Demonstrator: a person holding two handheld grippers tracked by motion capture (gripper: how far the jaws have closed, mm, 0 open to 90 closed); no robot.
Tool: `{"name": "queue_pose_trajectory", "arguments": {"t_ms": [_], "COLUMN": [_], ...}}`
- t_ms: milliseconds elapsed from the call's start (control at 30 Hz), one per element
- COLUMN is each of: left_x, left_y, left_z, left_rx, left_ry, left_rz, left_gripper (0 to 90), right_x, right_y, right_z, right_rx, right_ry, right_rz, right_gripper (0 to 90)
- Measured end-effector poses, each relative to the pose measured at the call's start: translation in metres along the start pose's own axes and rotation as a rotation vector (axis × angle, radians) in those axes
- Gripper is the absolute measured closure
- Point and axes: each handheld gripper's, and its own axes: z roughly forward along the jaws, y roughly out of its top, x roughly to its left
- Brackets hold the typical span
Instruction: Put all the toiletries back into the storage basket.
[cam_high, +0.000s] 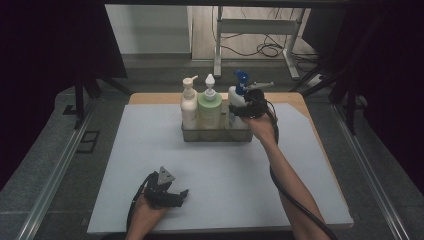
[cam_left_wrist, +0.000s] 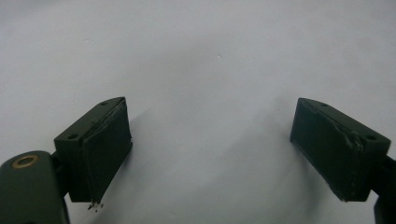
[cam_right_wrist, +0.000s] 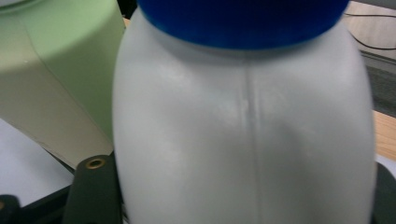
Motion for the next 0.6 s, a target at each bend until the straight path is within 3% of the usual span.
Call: {"name": "queue_pose_trajectory", "arguments": {"t_ms": [333,600], "left_x": [0.0,0.0], "left_y": [0.0,0.0], "left_z": [0.0,0.0], "left_rx": [0.0,0.0], "left_ry": [0.0,0.0], "left_rz": [0.0,0.0], "left_gripper": [12.1,12.1], "right_x": [0.0,-0.004], "right_y": [-0.003,-0.012], "right_z": [-0.001,-0.008], "right_rx": [-0.008,0.004], "right_ry": [0.011,0.022], "right_rz": [-0.01,-0.025], "right_gripper": [17.4,14.1]}}
